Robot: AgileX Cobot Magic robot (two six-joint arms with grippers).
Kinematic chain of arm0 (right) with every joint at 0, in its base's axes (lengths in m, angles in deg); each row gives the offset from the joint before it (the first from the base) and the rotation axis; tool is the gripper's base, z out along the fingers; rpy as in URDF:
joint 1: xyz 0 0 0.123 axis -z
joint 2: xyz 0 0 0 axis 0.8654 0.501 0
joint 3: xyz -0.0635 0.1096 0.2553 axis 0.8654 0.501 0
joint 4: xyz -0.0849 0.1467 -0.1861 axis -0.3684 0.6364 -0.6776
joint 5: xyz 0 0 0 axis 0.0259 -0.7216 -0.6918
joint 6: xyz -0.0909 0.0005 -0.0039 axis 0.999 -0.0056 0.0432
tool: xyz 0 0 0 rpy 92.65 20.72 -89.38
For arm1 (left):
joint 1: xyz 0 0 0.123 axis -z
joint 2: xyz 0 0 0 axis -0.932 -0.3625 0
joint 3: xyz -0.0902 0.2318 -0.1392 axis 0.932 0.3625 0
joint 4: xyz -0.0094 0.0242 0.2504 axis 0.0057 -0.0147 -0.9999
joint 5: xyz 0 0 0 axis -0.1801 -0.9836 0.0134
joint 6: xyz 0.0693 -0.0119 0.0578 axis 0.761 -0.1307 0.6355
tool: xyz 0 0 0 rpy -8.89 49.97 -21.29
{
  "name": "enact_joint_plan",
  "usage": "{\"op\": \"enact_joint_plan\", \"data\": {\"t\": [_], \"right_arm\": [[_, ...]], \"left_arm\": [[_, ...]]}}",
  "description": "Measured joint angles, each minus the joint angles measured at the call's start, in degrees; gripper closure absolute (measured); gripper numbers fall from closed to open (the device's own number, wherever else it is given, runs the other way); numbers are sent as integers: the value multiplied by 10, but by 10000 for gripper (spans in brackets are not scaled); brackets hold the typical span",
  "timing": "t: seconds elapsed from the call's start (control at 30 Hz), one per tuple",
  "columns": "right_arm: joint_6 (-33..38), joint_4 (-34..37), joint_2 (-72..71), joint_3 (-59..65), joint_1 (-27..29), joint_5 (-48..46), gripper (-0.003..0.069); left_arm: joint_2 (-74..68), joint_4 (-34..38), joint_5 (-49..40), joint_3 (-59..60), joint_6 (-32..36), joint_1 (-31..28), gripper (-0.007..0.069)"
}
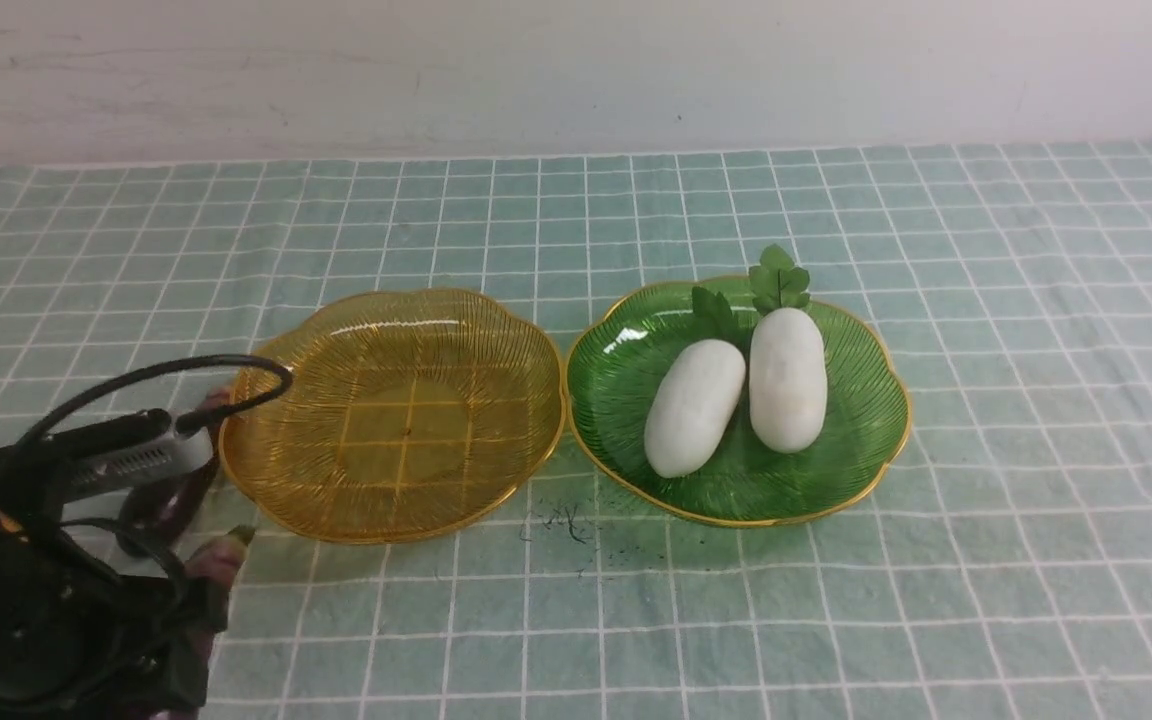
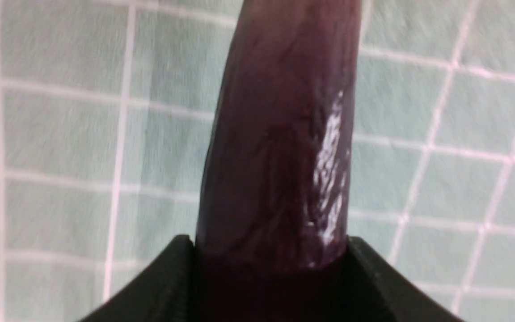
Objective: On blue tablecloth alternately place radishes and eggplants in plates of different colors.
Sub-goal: 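Pick up the eggplant and place it in the yellow plate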
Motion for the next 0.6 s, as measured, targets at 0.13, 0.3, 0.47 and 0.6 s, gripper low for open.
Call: {"op": "enact_joint_plan", "data": {"t": [0.13, 0.3, 0.47, 0.6], "right_arm": [[0, 0, 0, 0, 0, 0, 673], [0, 0, 0, 0, 0, 10, 673], [0, 0, 0, 0, 0, 22, 673], [0, 0, 0, 0, 0, 22, 673]], "left_arm": [[17, 6, -34, -56, 5, 0, 265], [-16, 29, -25, -129, 29, 0, 265], [-113, 62, -3, -197, 63, 0, 265], [-206, 103, 22, -253, 104, 0, 265]]}}
